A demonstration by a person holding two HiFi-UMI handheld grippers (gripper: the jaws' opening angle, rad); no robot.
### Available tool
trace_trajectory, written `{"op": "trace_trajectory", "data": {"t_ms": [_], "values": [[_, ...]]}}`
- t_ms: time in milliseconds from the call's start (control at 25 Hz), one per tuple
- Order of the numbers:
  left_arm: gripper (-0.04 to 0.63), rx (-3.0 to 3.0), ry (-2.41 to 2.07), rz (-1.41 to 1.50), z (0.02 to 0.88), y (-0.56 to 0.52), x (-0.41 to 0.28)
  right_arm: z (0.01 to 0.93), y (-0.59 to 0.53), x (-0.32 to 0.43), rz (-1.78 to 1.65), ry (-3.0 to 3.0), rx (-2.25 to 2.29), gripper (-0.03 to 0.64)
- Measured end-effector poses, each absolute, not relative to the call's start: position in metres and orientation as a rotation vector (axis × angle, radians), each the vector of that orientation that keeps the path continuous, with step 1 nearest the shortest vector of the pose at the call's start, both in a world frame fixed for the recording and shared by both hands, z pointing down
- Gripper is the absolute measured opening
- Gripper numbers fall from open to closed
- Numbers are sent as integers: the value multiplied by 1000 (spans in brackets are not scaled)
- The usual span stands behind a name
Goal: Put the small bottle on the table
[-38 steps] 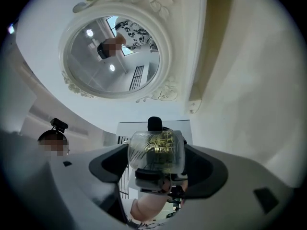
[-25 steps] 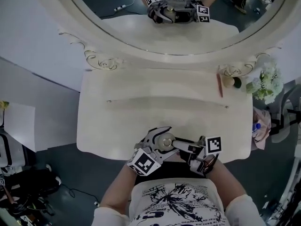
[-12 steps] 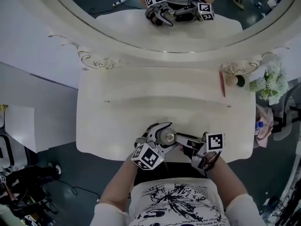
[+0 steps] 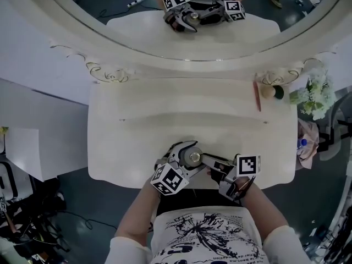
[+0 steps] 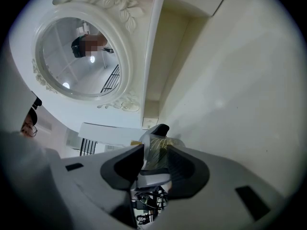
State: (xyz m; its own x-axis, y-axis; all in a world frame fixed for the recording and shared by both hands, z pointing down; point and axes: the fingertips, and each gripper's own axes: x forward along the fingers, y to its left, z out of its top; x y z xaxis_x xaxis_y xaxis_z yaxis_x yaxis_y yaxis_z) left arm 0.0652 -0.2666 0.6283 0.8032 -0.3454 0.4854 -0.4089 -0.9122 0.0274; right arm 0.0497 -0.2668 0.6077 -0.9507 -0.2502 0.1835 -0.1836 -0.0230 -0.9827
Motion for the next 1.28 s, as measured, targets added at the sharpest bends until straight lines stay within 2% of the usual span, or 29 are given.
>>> {"op": "trace_trajectory", "data": {"t_ms": [560,840,1160,1240,1280], "values": [[353,2847,-686,807,626,-263,52,613,-260,46,-2129,2279,-602,156],[353,2912,-744,776,587,-263,52,572,-259,50,-1882,2494,-606,133],[351,2914,-905,480,516,-267,38,512,-272,68,-1596,2546,-702,47],[329,2942,-967,404,496,-265,32,502,-274,72,-1469,2622,-745,35],[276,2949,-1012,365,486,-264,28,498,-274,73,-1395,2677,-773,31]]}}
